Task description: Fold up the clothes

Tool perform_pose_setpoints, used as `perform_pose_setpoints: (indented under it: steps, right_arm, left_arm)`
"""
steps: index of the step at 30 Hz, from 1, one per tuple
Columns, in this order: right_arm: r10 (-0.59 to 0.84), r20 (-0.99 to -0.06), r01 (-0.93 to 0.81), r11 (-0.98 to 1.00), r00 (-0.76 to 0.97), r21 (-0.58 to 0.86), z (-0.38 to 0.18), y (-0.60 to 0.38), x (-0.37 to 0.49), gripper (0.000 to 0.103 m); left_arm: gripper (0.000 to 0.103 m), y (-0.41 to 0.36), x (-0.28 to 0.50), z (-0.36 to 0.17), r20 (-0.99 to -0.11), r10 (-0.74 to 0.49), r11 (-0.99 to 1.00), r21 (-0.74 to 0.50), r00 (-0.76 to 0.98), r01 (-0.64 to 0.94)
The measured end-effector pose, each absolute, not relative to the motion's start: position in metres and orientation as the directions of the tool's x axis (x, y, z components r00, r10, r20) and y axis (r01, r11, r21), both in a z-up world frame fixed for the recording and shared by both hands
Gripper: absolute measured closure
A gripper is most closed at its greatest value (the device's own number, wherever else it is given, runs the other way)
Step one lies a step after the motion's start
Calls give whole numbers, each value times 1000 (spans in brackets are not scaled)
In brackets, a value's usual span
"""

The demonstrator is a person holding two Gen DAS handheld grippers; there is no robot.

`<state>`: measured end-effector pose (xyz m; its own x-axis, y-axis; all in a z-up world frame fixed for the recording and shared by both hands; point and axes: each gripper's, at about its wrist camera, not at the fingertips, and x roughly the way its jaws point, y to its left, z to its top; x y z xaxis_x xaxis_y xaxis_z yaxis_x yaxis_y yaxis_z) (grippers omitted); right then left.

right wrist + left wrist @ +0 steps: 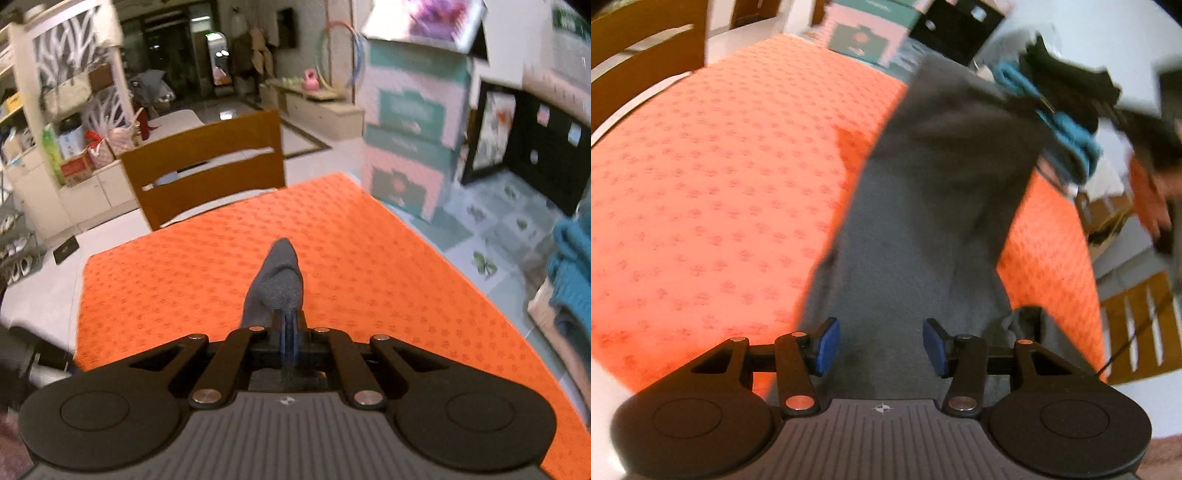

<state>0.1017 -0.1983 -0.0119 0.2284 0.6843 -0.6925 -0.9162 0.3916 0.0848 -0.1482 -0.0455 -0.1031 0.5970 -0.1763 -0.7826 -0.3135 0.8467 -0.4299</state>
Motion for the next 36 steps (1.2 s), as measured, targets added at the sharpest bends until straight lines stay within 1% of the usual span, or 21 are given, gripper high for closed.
perform_pose_setpoints:
  steps: [4,9,14,18,24,28,30,34,36]
  right_arm:
    - [673,-681,-930,365,289,-34,-3,-204,31,99]
    - [615,-687,-913,356,387,-196,-23,-197,-67,99]
    - [548,-722,-892,393,423,-224,-56,-185,-129,99]
    - [492,-722,-866,379,486,-326,-81,-170,-170,99]
    - [458,-720,-841,418,522,-344,-96,-153,-204,99]
    - [418,-763,-846,437,492,-306,-128,-146,-208,99]
    - [404,-784,-842,470,472,-265,-137,-150,-207,99]
    - [442,-786,-837,521,432,-167,-118,-166,-201,98]
    - [469,-776,-836,532,422,-133,-102,-176,-198,98]
  left_arm:
    - [50,-8,-166,-90,-759,-176,825,-461,626,-327]
    - [50,25,-174,-81,-774,-138,862,-401,618,-310]
    - [50,39,-173,-81,-781,-147,891,-371,606,-262]
    - [51,39,-173,-82,-782,-177,911,-359,598,-200]
    - [51,27,-176,-79,-776,-218,946,-318,592,-68]
    - [51,11,-172,-80,-774,-239,962,-273,586,32]
    - [51,3,-164,-81,-772,-252,964,-256,583,78]
    - [51,-9,-144,-78,-750,-297,954,-260,590,150]
    - [57,-16,-132,-77,-732,-324,946,-264,599,189]
